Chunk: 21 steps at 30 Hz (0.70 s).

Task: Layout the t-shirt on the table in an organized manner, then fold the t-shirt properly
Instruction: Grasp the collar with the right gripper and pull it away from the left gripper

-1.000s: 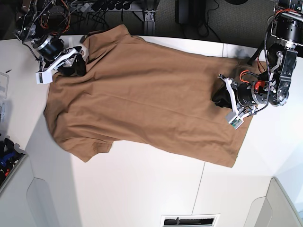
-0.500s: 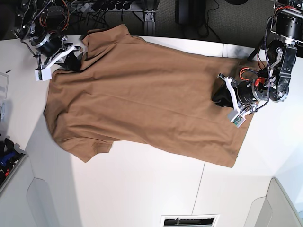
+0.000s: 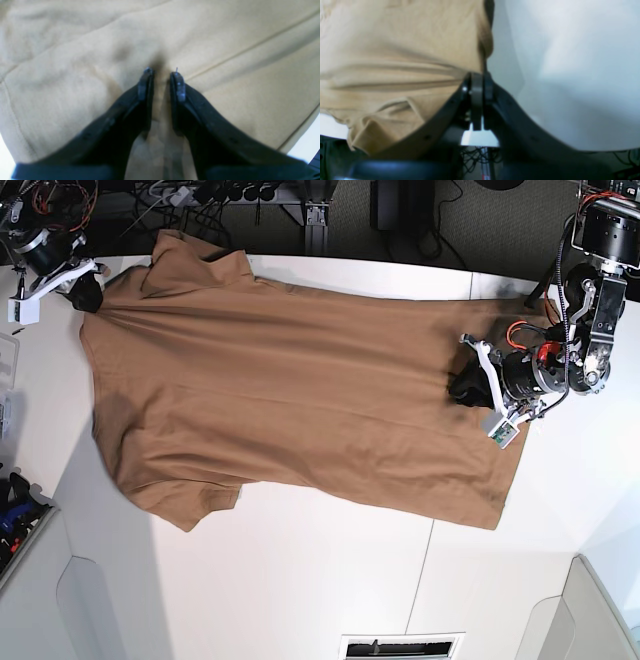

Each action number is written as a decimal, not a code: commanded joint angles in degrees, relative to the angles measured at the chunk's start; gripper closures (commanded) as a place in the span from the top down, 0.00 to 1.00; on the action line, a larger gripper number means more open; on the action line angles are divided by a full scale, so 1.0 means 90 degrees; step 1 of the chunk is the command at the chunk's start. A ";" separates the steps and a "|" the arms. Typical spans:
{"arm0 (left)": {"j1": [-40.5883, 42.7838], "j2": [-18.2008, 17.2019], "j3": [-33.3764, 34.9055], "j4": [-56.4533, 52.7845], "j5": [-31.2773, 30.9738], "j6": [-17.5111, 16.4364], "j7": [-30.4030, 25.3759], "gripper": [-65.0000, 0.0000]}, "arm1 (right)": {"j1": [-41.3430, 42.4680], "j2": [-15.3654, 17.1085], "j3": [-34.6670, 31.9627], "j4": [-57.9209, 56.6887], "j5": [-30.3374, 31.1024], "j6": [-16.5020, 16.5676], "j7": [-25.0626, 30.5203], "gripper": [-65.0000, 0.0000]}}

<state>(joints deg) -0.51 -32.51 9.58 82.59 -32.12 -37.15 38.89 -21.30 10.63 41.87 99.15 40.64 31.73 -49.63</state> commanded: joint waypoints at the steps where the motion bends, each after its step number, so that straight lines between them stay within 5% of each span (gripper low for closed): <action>1: -0.0049 -0.0090 -0.0029 0.0015 0.0165 0.0053 0.0104 0.24 | -0.0015 0.0104 0.0075 0.0117 0.0114 0.0000 0.0121 0.30; 3: -0.0049 -0.0092 -0.0029 0.0015 0.0168 0.0051 0.0109 0.24 | 0.0005 0.0104 0.0080 0.0119 0.0158 0.0000 0.0194 0.46; 10: -0.0049 -0.0097 -0.0029 0.0015 0.0153 0.0051 0.0112 0.24 | 0.0537 0.0102 0.0085 0.0151 0.0151 0.0000 0.0301 0.46; 12: -0.0049 -0.0153 -0.0032 0.0039 -0.0041 -0.0121 0.0131 0.24 | 0.0741 0.0102 0.0080 0.0148 0.0063 0.0002 0.0299 0.29; 14: -0.0046 -0.0226 -0.0032 0.0192 -0.0619 -0.0317 0.0141 0.24 | 0.0911 0.0104 0.0061 0.0148 -0.0185 0.0002 0.0296 0.00; 21: -0.0046 -0.0505 -0.0032 0.0707 -0.0860 -0.0317 0.0282 0.24 | 0.0991 0.0112 0.0015 0.0148 -0.0347 0.0002 0.0384 0.00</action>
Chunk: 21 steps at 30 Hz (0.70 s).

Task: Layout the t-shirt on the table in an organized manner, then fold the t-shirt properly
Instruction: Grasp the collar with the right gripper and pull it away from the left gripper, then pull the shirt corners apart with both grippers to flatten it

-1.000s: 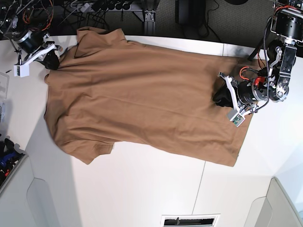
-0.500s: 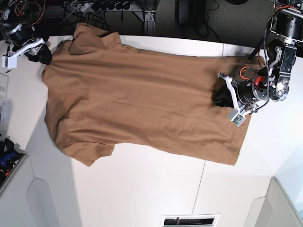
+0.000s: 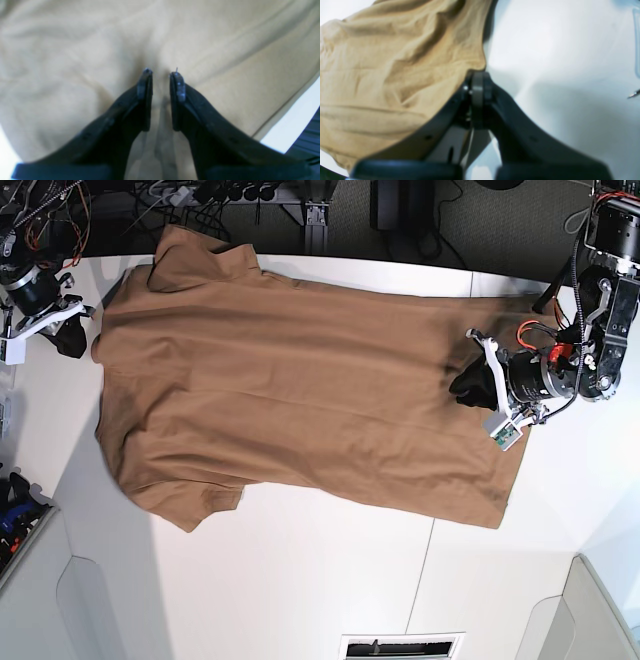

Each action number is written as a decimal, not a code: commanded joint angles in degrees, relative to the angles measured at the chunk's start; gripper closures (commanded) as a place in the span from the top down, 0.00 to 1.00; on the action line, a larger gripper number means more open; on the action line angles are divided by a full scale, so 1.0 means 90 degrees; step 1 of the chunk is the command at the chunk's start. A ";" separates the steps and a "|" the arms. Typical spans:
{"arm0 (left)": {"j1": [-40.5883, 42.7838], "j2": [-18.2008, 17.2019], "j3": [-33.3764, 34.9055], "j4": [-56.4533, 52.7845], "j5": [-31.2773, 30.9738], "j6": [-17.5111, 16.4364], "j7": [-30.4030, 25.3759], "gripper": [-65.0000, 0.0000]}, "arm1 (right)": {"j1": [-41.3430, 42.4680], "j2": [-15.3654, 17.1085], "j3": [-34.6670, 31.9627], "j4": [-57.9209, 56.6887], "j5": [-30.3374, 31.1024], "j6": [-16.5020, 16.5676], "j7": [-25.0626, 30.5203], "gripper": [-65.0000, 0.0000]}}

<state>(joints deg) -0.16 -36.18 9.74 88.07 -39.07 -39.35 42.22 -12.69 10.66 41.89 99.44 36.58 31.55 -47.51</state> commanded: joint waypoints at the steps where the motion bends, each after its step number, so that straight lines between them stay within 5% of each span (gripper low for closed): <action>1: -0.0087 -0.0112 -0.0049 0.0102 -0.0090 -0.0072 -0.0085 0.24 | 0.0034 0.0121 -0.0039 0.0114 0.0104 0.0024 0.0160 0.00; 5: -0.0087 -0.0107 -0.0049 0.0100 -0.0085 -0.0072 -0.0090 0.24 | 0.0051 0.0325 -0.0617 0.0066 0.0046 0.0029 0.0168 0.00; 13: -0.0070 -0.0107 -0.0049 0.0000 0.0036 -0.0072 -0.0087 0.24 | 0.0107 0.0726 -0.2307 -0.0410 -0.1212 0.0041 0.0636 0.00; 21: -0.0068 -0.0087 -0.0049 -0.0697 0.0034 -0.0072 -0.0121 0.24 | 0.0928 0.0741 -0.2574 -0.1773 -0.1637 -0.0012 0.0993 0.00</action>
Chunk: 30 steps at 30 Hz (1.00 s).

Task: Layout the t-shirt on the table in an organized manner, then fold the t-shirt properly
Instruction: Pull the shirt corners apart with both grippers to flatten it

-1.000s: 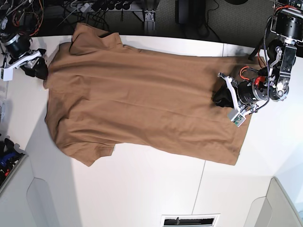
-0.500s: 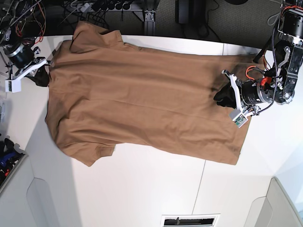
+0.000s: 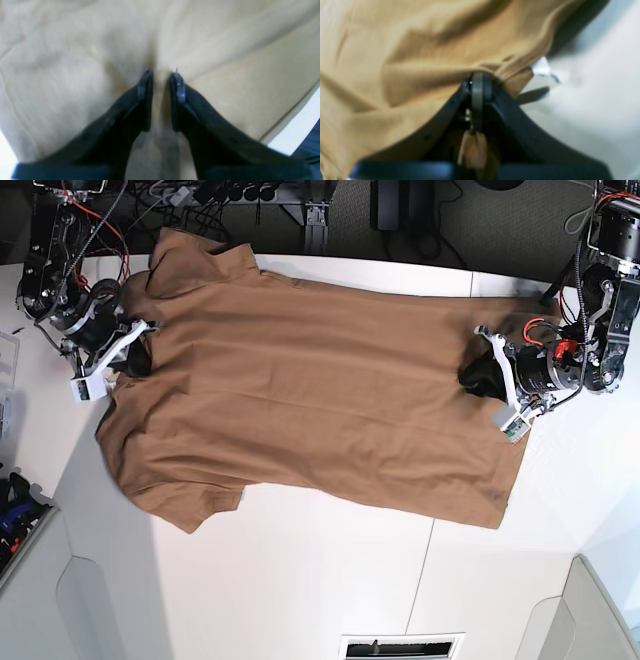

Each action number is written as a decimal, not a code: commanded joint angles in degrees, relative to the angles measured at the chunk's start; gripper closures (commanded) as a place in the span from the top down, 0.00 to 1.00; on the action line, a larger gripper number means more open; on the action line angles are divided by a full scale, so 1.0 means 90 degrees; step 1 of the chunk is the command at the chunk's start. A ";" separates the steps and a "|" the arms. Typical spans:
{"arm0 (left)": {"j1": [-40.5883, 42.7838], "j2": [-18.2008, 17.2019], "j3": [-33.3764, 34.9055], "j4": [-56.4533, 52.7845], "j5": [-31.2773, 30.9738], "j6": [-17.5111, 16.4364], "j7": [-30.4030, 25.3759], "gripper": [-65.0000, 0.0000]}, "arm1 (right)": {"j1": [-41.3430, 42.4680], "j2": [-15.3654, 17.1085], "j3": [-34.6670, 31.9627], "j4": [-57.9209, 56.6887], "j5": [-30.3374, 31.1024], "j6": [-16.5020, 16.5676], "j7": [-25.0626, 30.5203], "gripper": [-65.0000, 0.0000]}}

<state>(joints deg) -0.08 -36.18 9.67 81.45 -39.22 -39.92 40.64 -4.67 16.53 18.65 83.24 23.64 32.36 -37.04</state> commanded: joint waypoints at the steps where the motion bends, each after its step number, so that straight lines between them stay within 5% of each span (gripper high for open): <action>1: -0.0080 -0.0068 -0.0041 -0.0100 0.0049 -0.0009 0.0012 0.24 | 0.0189 0.0087 0.0010 -0.0175 -0.0202 -0.0102 -0.0107 0.00; 12: -0.0226 0.0486 -0.0039 -0.0396 0.0338 -0.0009 -0.0265 0.24 | 0.1991 0.0083 0.0007 -0.1656 -0.0301 -0.0119 0.0131 0.00; 17: -0.0527 0.0682 -0.0039 -0.0403 0.0440 -0.0009 -0.0182 0.24 | 0.2344 0.0087 0.0010 -0.1790 -0.0304 -0.0192 -0.0233 0.00; 30: -0.0121 -0.0454 -0.0041 0.0461 -0.0401 -0.0009 0.0036 0.26 | 0.0998 0.0119 0.1061 0.0262 0.1030 -0.0165 -0.1144 0.00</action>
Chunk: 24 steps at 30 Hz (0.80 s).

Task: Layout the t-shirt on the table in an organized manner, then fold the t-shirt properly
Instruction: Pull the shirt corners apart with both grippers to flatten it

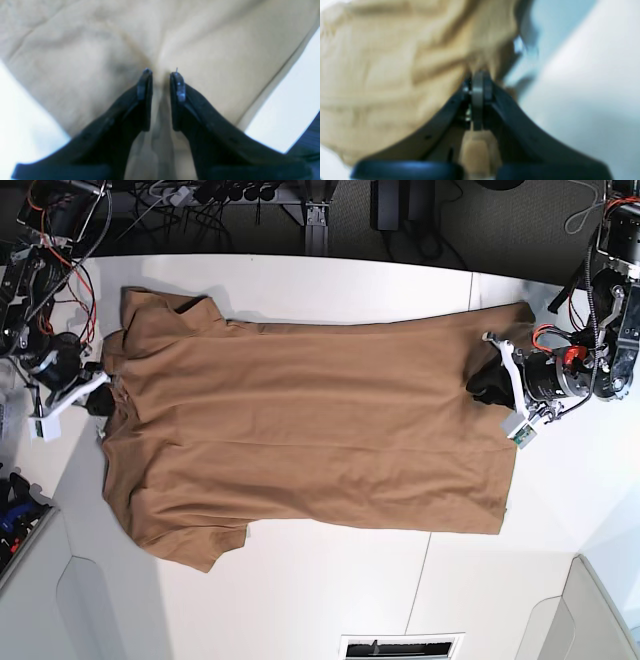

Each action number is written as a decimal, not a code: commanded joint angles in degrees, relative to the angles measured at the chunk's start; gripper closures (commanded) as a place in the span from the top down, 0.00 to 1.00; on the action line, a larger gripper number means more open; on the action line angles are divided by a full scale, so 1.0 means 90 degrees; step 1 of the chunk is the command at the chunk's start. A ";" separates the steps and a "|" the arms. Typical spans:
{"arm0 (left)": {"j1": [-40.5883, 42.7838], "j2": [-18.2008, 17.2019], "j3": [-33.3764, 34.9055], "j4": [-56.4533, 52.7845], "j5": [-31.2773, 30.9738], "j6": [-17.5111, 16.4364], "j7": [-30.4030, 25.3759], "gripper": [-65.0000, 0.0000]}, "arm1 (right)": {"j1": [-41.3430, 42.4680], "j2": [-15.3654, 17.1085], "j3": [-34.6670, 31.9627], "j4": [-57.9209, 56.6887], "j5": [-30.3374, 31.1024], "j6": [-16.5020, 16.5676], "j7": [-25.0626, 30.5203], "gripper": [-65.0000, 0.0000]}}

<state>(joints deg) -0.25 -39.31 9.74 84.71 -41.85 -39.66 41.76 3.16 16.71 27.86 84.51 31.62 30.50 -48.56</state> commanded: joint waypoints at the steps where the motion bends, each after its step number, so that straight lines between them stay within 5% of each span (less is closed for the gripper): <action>1: -0.0053 -0.0168 -0.0049 0.0175 -0.0141 -0.0038 -0.0083 0.29 | -0.0068 0.0100 0.0143 0.0291 0.0240 0.0041 0.0075 0.00; 3: 0.0056 -0.0240 -0.0049 0.0291 -0.0221 -0.0038 -0.0012 0.34 | -0.0512 0.0100 0.0389 0.0607 0.0517 0.0041 -0.0041 0.05; 7: 0.0274 -0.0238 -0.0049 0.0340 -0.0279 -0.0038 0.0129 0.37 | -0.1399 0.0051 0.0906 0.1100 0.1008 0.0114 -0.0136 0.30; 14: 0.0743 -0.0236 -0.0267 0.0342 -0.0289 -0.0038 0.0146 0.40 | -0.2392 0.0027 0.1253 0.1362 0.1297 0.0165 -0.0126 0.38; 18: 0.1103 -0.0214 -0.1052 0.0342 -0.0607 -0.0038 0.0155 0.42 | -0.2521 -0.0119 0.1251 0.1362 0.1348 0.0165 -0.0109 0.56; 24: 0.1588 -0.0070 -0.2424 0.0345 -0.1435 -0.0038 0.0568 0.42 | -0.2482 -0.0379 0.1224 0.1360 0.1355 0.0168 -0.0046 0.57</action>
<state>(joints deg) 14.31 -38.98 -11.68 87.09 -54.11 -39.55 47.37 -19.22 12.47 38.57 95.79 42.74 31.75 -50.17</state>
